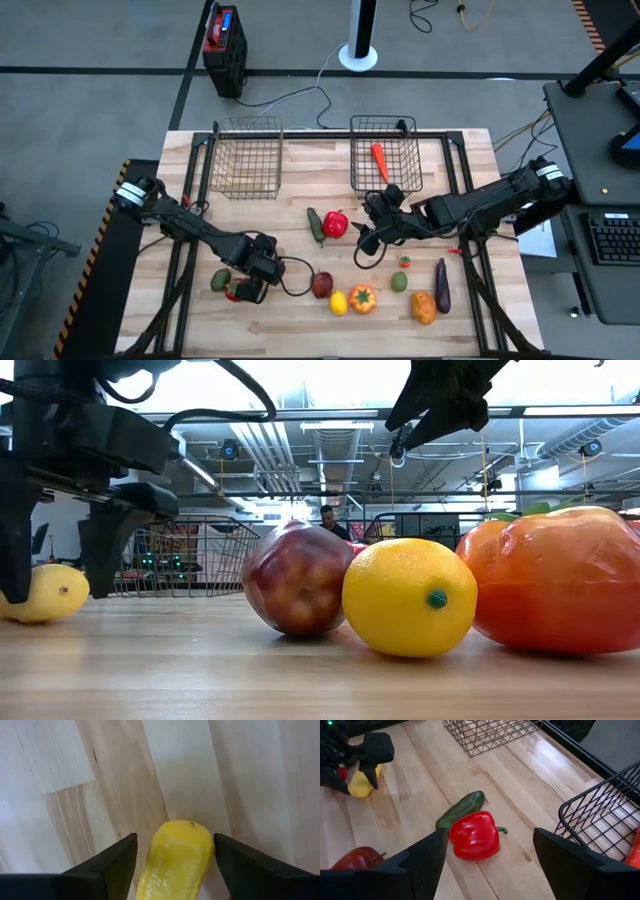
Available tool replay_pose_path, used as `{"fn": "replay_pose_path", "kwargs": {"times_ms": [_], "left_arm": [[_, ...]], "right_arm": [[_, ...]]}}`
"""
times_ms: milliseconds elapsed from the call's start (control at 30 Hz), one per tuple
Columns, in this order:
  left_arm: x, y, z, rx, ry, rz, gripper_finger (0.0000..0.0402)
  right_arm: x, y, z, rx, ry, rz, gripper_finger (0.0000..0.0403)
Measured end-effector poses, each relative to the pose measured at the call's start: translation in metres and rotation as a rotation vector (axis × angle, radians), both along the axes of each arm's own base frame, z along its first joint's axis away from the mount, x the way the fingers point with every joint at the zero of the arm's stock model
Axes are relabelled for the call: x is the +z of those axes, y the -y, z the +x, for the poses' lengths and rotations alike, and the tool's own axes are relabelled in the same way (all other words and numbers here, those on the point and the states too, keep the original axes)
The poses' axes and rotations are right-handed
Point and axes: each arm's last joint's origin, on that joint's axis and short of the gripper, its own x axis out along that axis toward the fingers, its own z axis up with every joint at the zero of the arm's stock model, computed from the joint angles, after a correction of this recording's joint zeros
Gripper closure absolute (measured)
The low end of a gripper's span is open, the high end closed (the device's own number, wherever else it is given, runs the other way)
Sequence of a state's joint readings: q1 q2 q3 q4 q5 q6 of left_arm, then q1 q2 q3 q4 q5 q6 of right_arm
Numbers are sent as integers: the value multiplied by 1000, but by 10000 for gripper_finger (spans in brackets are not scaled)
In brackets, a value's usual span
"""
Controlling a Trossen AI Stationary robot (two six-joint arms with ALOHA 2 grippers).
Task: Sort produce into baskets
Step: Put the yellow corn into the right black wire basket
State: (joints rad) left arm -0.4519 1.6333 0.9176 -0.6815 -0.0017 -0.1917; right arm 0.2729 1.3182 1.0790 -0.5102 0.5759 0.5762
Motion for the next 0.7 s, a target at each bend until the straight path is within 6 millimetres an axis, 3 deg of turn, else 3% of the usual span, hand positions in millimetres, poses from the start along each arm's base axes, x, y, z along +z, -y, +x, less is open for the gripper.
{"fn": "replay_pose_path", "kwargs": {"times_ms": [533,700], "left_arm": [[1,0,1,-63,13,24,234],[17,-3,0,-84,110,73,237]], "right_arm": [[0,0,0,0,0,0,114],[0,0,0,1,-1,-2,115]]}}
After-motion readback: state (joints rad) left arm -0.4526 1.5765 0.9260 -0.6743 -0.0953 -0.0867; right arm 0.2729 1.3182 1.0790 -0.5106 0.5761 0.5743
